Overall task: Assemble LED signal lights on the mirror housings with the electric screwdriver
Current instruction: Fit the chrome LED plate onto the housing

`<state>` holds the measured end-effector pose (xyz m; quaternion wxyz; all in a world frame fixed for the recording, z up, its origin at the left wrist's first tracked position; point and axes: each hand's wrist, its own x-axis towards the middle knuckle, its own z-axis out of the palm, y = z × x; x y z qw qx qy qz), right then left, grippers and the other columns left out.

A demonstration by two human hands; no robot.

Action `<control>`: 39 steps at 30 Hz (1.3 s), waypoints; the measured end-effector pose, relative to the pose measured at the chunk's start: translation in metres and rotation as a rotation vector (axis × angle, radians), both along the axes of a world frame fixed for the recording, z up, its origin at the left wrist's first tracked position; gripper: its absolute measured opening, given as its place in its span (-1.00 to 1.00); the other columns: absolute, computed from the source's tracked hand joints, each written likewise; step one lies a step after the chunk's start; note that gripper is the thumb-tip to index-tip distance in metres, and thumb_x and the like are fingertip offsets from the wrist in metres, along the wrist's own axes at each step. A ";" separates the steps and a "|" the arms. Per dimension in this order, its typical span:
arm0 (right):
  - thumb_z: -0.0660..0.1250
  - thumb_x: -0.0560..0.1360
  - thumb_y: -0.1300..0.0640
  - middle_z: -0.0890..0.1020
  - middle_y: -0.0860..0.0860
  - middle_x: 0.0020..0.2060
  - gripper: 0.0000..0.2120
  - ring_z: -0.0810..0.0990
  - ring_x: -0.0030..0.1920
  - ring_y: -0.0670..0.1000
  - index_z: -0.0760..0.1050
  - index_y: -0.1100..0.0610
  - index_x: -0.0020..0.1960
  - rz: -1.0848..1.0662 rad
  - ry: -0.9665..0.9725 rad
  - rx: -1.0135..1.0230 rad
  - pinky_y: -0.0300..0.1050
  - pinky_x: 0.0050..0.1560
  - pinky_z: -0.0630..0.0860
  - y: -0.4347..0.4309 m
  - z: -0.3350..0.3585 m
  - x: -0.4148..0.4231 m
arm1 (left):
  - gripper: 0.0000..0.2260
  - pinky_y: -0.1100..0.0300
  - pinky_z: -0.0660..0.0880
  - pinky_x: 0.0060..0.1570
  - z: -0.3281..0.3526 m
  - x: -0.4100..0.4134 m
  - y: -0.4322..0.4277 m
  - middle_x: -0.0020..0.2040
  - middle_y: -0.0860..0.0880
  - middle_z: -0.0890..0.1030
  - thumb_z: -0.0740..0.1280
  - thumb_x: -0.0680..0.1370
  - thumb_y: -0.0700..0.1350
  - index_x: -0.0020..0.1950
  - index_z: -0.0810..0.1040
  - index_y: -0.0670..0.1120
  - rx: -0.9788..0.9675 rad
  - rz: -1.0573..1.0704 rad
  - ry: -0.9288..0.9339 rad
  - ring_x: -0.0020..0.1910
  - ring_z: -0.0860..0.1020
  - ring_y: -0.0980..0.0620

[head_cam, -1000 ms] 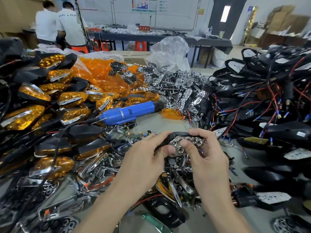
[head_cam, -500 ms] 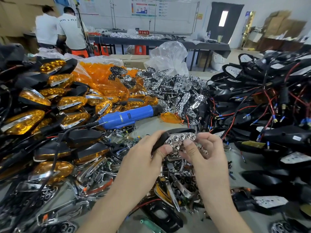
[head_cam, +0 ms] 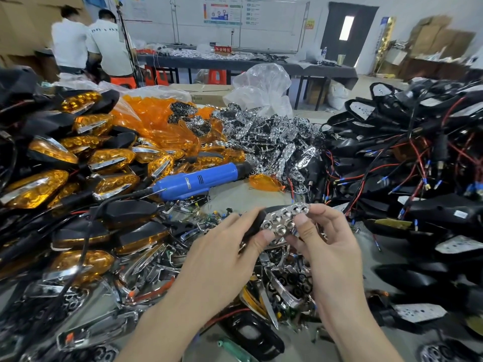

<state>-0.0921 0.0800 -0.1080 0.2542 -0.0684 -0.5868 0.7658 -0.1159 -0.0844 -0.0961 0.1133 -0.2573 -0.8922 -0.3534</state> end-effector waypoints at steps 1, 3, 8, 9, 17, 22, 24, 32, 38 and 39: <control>0.49 0.37 -0.01 0.72 -0.05 -0.04 -0.89 0.72 -0.05 -0.09 0.64 -0.11 -0.11 0.006 -0.004 -0.014 -0.20 -0.09 0.66 0.000 0.000 0.000 | -0.60 0.15 0.54 -0.03 0.000 0.000 0.000 0.05 0.27 0.49 -0.04 0.58 0.40 0.38 0.18 0.35 -0.010 0.005 0.006 -0.05 0.49 0.28; 0.49 0.37 0.00 0.73 -0.01 -0.01 -0.91 0.73 -0.01 -0.05 0.66 -0.13 -0.13 0.035 -0.020 -0.046 -0.19 -0.08 0.66 0.000 -0.001 0.000 | -0.62 0.13 0.54 -0.05 0.000 0.001 0.000 0.05 0.26 0.50 -0.05 0.59 0.40 0.37 0.17 0.35 -0.019 0.014 0.013 -0.06 0.50 0.26; 0.48 0.34 0.02 0.72 -0.02 -0.08 -0.76 0.72 -0.03 -0.05 0.57 0.06 -0.04 0.108 -0.034 -0.124 -0.21 -0.07 0.65 0.001 -0.004 -0.002 | -0.66 0.02 0.54 -0.02 0.001 0.000 0.001 0.07 0.22 0.56 0.03 0.58 0.33 0.34 0.18 0.34 0.014 0.031 0.007 0.00 0.55 0.16; 0.48 0.34 0.02 0.72 -0.02 -0.10 -0.73 0.72 -0.05 -0.05 0.55 0.09 -0.02 0.118 -0.037 -0.139 -0.21 -0.07 0.65 0.002 -0.005 -0.002 | -0.66 0.02 0.54 -0.02 0.002 0.000 0.001 0.07 0.22 0.56 0.05 0.58 0.32 0.34 0.19 0.33 0.023 0.030 0.004 0.01 0.55 0.15; 0.47 0.34 0.04 0.65 0.07 -0.05 -0.65 0.70 -0.05 -0.05 0.49 0.10 0.07 0.156 -0.022 -0.154 -0.18 -0.05 0.66 0.002 -0.007 -0.005 | -0.72 0.05 0.54 0.05 0.002 -0.001 0.000 0.14 0.26 0.59 0.13 0.57 0.26 0.27 0.24 0.35 0.081 0.031 -0.013 0.07 0.54 0.22; 0.36 0.52 0.05 0.69 -0.01 0.02 -0.61 0.68 0.08 -0.04 0.56 -0.25 0.30 0.286 -0.011 -0.034 -0.09 0.08 0.65 0.003 -0.006 -0.001 | -0.72 0.04 0.54 0.05 0.001 -0.002 0.000 0.13 0.25 0.60 0.16 0.57 0.22 0.27 0.26 0.33 0.099 0.046 -0.038 0.05 0.54 0.21; 0.32 0.54 0.04 0.65 0.08 0.13 -0.61 0.66 0.15 0.03 0.55 -0.29 0.31 0.329 -0.008 0.000 -0.06 0.12 0.65 0.003 -0.004 0.001 | -0.72 0.11 0.53 -0.03 0.000 -0.004 -0.002 0.08 0.24 0.61 0.19 0.60 0.18 0.29 0.25 0.33 0.097 0.037 -0.042 -0.02 0.53 0.22; 0.39 0.54 -0.06 0.68 -0.10 0.07 -0.84 0.68 0.08 -0.11 0.63 -0.20 0.11 0.243 0.058 0.246 -0.15 0.05 0.65 -0.001 0.001 0.005 | -0.77 0.15 0.44 -0.30 0.000 -0.006 -0.005 -0.20 0.24 0.59 0.19 0.61 0.14 0.25 0.32 0.34 0.113 -0.001 -0.047 -0.28 0.49 0.21; 0.43 0.45 -0.14 0.69 -0.10 0.08 -0.82 0.67 0.04 -0.09 0.64 -0.20 0.04 0.195 0.025 0.211 -0.19 -0.04 0.65 -0.001 -0.001 0.003 | -0.75 0.09 0.57 -0.13 0.003 -0.003 -0.002 0.19 0.35 0.44 0.19 0.57 0.17 0.19 0.23 0.44 0.096 -0.023 -0.044 -0.07 0.53 0.19; 0.43 0.46 -0.12 0.69 -0.10 0.10 -0.83 0.68 0.07 -0.06 0.64 -0.19 0.04 0.202 0.025 0.198 -0.17 -0.03 0.65 -0.002 -0.001 0.002 | -0.75 0.09 0.57 -0.12 0.003 -0.003 -0.003 0.19 0.36 0.43 0.19 0.57 0.17 0.19 0.24 0.45 0.101 -0.026 -0.047 -0.08 0.54 0.19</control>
